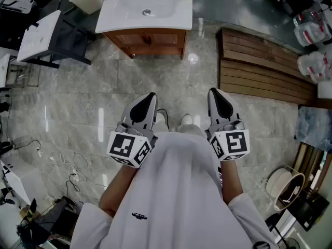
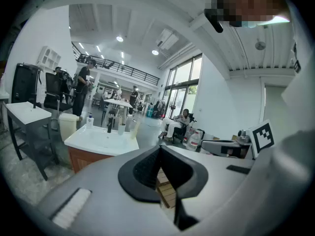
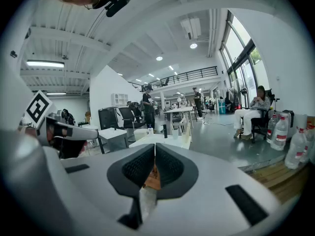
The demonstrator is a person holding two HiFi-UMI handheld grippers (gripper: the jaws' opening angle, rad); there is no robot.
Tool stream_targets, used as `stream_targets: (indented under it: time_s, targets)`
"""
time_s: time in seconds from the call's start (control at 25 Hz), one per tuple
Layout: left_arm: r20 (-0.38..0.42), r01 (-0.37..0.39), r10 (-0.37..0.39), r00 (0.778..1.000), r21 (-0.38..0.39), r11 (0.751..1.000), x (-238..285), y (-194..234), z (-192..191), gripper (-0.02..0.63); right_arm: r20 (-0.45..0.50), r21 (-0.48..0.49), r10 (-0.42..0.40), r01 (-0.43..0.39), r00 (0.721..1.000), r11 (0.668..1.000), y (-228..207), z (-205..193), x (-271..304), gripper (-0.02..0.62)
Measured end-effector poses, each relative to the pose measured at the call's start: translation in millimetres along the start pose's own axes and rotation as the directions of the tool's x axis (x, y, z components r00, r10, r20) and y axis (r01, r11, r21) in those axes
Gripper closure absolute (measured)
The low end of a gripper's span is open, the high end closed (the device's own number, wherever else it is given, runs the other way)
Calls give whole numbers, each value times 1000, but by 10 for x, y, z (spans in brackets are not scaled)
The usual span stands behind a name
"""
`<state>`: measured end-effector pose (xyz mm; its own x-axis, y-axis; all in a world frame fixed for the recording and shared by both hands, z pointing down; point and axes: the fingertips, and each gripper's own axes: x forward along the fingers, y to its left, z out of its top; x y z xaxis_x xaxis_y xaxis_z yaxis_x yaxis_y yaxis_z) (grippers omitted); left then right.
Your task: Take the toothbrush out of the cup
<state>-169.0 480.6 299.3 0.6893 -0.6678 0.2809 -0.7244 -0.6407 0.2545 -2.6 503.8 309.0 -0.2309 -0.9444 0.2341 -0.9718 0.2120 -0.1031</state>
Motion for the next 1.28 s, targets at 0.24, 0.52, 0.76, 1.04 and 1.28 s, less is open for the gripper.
stream_targets:
  time_s: [0.24,0.52,0.76,1.04,1.28]
  targets:
    - [-5,-12,12,1000,1,1000,127,-117,-7,601,-4,-3,12,-12,1000,1000,-178,2,-5,588]
    - [-24,-31,31,999,3,1000,309,-272,-63,601,34,21,34,-35,999,999,-409,40,-25,586]
    - [-37,-50,51,998,13,999,517,-412,-102,601,25,26,39,-40,999,999,-774,-61,-70,586]
    - [-38,-53,53,998,13,999,760,-511,-80,601,31,50,33,-34,999,998,-1063,-51,-21,586]
    - [-35,-40,40,999,1,999,1132,-259,53,601,34,33,29,-30,999,999,-1207,93,403,587]
